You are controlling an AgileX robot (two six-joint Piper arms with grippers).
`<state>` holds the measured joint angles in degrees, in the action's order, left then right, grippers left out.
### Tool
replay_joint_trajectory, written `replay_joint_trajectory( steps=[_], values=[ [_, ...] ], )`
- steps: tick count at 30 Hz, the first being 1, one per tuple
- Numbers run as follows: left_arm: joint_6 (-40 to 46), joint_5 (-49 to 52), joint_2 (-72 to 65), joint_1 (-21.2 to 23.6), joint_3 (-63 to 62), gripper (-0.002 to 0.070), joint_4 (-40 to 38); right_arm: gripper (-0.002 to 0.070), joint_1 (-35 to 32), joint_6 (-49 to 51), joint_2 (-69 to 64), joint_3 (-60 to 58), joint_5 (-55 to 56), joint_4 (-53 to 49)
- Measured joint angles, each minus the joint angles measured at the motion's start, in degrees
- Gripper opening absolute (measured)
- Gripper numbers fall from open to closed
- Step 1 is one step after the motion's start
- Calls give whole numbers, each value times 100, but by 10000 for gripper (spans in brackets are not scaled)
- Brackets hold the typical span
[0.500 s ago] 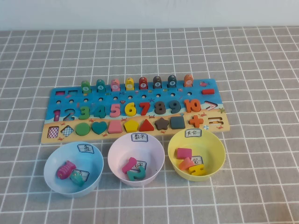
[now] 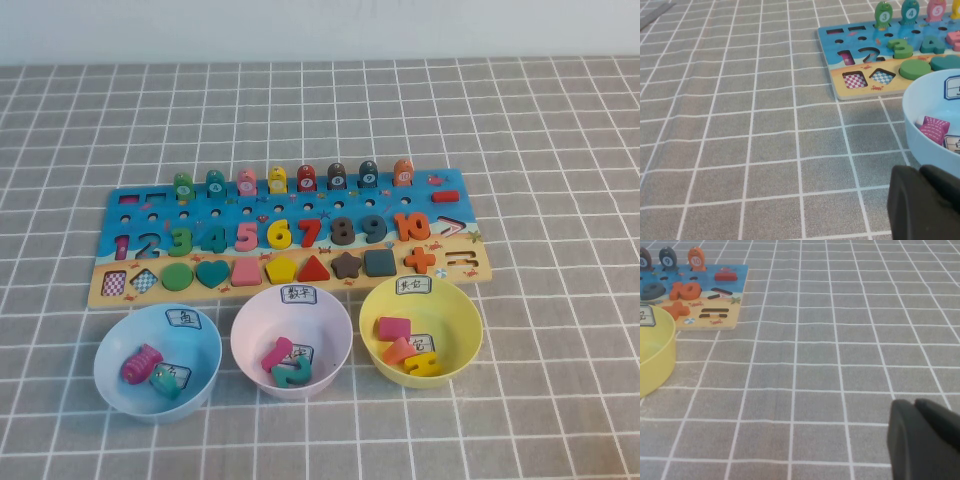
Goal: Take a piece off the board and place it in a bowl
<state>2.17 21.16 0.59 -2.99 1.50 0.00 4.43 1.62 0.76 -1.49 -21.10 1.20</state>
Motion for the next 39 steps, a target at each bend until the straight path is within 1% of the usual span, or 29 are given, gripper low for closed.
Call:
replay_joint_trajectory(
  steps=[31, 35, 39],
  values=[
    [0, 0, 0, 0, 0, -4, 0, -18, 0, 0, 0, 0, 0, 12],
    [0, 0, 0, 0, 0, -4, 0, -18, 0, 0, 0, 0, 49, 301],
    [0, 0, 0, 0, 0, -4, 0, -18, 0, 0, 0, 0, 333, 1006]
  ],
)
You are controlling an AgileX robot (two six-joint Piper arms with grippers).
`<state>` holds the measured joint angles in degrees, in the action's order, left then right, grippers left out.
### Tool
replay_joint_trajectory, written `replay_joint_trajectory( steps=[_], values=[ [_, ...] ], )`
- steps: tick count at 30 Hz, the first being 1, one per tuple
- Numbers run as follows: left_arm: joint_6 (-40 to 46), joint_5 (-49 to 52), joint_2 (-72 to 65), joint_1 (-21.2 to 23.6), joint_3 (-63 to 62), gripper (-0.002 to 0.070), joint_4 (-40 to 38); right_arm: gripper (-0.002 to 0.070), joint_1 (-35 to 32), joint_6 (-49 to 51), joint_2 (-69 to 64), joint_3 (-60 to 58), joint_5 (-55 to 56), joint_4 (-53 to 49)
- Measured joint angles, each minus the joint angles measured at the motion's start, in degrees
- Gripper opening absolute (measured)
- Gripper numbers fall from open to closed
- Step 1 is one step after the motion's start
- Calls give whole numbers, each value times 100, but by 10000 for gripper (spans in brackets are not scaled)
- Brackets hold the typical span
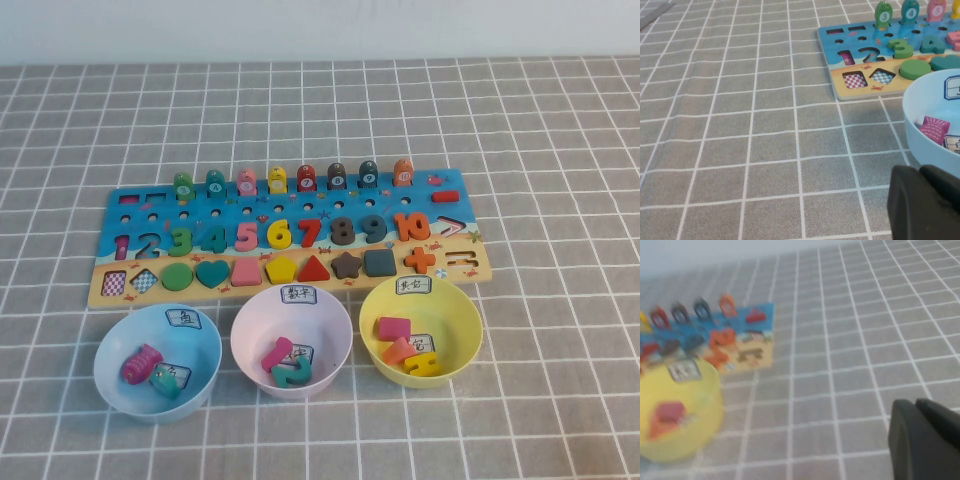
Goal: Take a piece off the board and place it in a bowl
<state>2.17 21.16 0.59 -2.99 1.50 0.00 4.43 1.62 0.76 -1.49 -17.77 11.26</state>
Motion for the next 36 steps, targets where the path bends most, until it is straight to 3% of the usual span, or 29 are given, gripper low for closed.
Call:
replay_joint_trajectory(
  steps=[9, 20, 25, 36],
  values=[
    [0, 0, 0, 0, 0, -4, 0, -18, 0, 0, 0, 0, 585, 2001],
    [0, 0, 0, 0, 0, -4, 0, -18, 0, 0, 0, 17, 1060, 3051],
    [0, 0, 0, 0, 0, -4, 0, -18, 0, 0, -345, 657, 247, 2950],
    [0, 0, 0, 0, 0, -4, 0, -18, 0, -66, -3433, 3091, -2727, 1334]
  ],
)
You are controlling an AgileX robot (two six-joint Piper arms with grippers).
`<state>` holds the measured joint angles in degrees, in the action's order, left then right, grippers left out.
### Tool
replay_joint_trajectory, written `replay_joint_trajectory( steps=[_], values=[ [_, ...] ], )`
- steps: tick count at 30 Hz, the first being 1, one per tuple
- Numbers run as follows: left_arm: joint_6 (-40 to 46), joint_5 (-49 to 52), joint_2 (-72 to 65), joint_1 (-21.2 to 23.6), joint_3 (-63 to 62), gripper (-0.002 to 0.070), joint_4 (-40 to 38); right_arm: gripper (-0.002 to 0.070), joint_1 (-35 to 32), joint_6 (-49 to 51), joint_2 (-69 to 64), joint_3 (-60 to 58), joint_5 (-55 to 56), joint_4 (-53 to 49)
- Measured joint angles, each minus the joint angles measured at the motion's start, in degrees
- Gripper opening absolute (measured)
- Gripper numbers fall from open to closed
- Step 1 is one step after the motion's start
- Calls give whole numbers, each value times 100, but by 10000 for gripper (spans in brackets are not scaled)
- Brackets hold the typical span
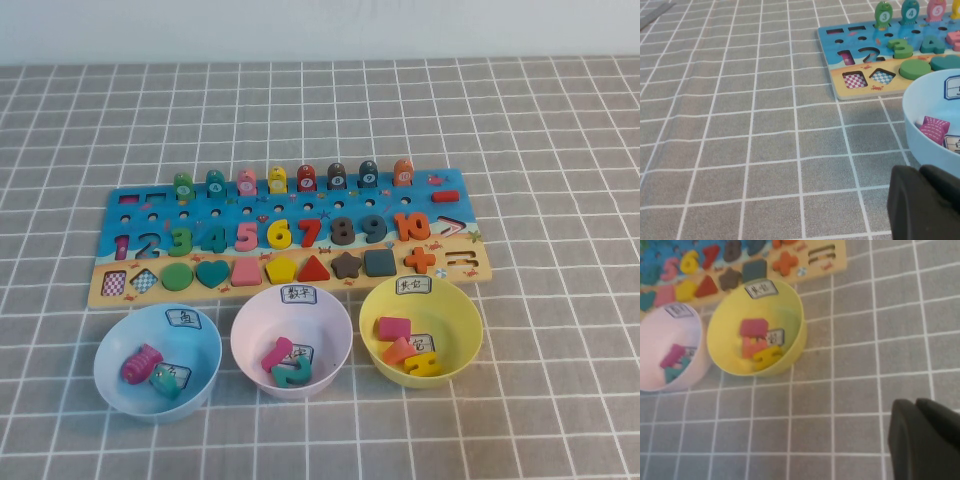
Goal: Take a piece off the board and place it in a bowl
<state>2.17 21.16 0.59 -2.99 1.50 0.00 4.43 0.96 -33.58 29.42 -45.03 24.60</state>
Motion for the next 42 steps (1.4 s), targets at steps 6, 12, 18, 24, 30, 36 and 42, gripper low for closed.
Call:
replay_joint_trajectory(
  steps=[6, 12, 18, 24, 30, 36, 42],
  values=[
    [0, 0, 0, 0, 0, -4, 0, -18, 0, -228, -1648, 1079, -657, -393],
    [0, 0, 0, 0, 0, -4, 0, -18, 0, -464, -3016, 2045, -940, -417],
    [0, 0, 0, 0, 0, -4, 0, -18, 0, -536, -4098, 2888, -1226, -452],
    [0, 0, 0, 0, 0, -4, 0, -18, 254, -536, -5028, 3681, -1351, -629],
    [0, 0, 0, 0, 0, -4, 0, -18, 770, -536, -5939, 4664, -1489, -732],
    [0, 0, 0, 0, 0, -4, 0, -18, 1056, -444, -6967, 6029, -1974, -1060],
    [0, 0, 0, 0, 0, -4, 0, -15, 1237, -63, -8000, 7502, -2418, -1325]
  ],
)
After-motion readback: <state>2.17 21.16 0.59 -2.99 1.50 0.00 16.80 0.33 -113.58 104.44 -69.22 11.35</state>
